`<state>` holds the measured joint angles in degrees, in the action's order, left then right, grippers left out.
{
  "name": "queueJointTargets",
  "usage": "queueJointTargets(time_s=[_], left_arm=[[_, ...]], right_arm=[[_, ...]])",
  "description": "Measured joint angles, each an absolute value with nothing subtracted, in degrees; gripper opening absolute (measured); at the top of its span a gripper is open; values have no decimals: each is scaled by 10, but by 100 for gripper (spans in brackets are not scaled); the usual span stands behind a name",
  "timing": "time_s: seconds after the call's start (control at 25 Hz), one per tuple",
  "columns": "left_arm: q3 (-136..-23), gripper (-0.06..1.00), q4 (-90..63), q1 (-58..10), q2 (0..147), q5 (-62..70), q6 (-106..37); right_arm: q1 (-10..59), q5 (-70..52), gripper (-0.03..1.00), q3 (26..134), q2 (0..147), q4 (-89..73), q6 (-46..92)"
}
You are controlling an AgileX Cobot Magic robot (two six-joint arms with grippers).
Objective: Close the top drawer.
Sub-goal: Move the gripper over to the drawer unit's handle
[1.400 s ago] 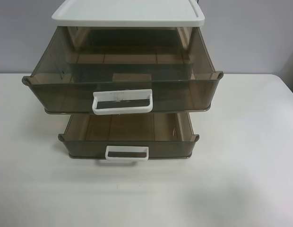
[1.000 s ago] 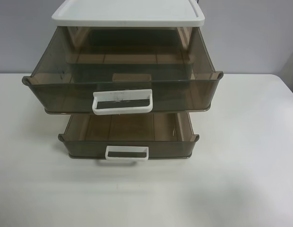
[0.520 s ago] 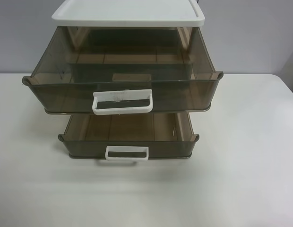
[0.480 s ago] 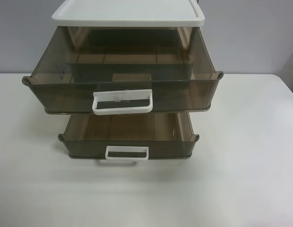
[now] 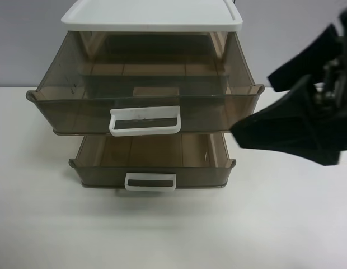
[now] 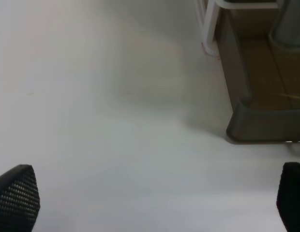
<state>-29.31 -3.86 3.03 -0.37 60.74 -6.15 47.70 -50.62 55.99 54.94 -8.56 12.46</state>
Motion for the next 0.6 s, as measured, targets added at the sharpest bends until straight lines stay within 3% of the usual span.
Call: queueJointTargets(time_s=[0.32, 0.6], left_arm=[[-293, 99, -39, 30, -4, 607, -61], [-293, 99, -39, 30, -4, 607, -61]], right_arm=[[611, -495, 99, 641, 696, -76, 125], [665, -475, 99, 666, 768, -76, 124]])
